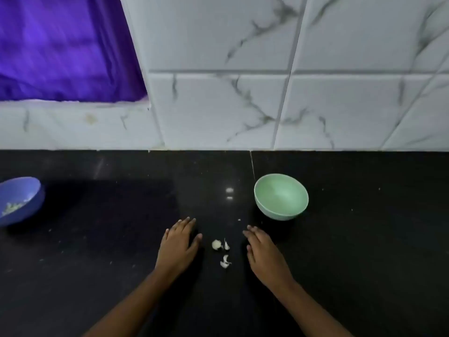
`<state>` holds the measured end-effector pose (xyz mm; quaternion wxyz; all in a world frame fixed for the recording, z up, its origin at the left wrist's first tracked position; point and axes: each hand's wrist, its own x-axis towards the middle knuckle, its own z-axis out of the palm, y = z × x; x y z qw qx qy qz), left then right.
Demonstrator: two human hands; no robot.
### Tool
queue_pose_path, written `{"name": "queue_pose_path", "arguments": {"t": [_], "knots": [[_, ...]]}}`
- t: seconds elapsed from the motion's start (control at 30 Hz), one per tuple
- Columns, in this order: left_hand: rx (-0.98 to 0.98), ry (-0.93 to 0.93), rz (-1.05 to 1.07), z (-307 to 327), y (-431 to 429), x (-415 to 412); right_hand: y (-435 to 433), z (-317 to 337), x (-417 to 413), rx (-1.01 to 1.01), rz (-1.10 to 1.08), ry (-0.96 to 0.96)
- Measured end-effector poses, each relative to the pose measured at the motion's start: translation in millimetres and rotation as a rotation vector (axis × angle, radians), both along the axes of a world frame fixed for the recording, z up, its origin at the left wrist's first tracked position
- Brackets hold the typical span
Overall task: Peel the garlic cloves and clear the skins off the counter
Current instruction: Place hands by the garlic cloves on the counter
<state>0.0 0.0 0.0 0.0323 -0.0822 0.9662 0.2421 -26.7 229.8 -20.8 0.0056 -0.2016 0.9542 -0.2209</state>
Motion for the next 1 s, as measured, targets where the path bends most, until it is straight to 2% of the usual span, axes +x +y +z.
{"name": "queue_pose_path", "arguments": {"t": [0.13, 0.23, 0.7, 1.0], "knots": [[-0.128, -0.015, -0.040, -26.1, 7.8, 13.6, 2.3, -17.2, 4.0, 0.158, -0.078, -0.070], [-0.201, 0.027, -0.034, -36.3, 11.4, 15.3, 1.8, -22.6, 7.4, 0.231, -0.068, 0.051], [-0.367, 0.015, -0.061, -47.9, 9.8, 14.8, 3.8, -21.6, 10.5, 0.258, -0.013, -0.012], [-0.415, -0.010, -0.084, -57.5, 8.1, 9.3, 7.8, -35.0, 6.0, 0.293, 0.022, 0.018]]}}
